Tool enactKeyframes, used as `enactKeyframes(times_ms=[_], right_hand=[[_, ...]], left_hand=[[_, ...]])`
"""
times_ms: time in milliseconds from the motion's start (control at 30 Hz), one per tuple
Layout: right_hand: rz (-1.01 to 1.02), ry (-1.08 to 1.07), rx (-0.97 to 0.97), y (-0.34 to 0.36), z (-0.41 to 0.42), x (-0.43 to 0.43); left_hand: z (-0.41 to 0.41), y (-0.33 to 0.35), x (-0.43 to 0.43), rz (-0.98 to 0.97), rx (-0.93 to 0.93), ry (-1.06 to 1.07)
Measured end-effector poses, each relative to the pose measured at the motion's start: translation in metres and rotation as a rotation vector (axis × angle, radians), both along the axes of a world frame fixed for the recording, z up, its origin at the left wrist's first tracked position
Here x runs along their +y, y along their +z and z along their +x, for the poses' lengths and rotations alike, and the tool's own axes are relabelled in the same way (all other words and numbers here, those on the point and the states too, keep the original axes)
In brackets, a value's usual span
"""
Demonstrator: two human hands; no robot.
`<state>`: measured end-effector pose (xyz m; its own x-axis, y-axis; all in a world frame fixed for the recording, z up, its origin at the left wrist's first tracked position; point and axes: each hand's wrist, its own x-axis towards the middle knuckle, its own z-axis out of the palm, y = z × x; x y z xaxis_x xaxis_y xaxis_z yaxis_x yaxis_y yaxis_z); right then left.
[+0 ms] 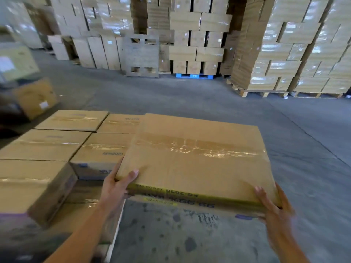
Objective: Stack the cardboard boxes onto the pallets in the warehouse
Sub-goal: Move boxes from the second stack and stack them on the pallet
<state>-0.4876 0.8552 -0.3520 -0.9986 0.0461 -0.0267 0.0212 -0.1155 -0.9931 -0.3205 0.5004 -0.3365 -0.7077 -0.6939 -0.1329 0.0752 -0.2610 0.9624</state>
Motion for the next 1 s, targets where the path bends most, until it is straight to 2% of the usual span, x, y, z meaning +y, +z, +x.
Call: enactKeyframes(times_ms=[167,333,600,867,1000], right_hand=[[0.193,0.04,-0.044,-0.033,0.044,-0.007],[0.164,0.118,-0.094,-0.033,0.104,-0.057],[0.234,0.138,-0.157,-0.064,0.19,-0.166],[0.323,0.097,-0.29,-0.118,0.219,-0.225],[0.306,0.14,-0.314,-0.106,0.212,-0.275]], left_hand=[[0.086,-0.006,-0.008,-0.022,-0.063,0.082],[0.156,-0.01,-0.04,-0.029,-0.047,0.124],[0.255,-0.045,-0.15,0.074,-0.12,0.081],[0.279,-0.107,-0.235,0.213,-0.211,0.091],[0.266,-0.145,-0.271,0.279,-0.278,0.117]])
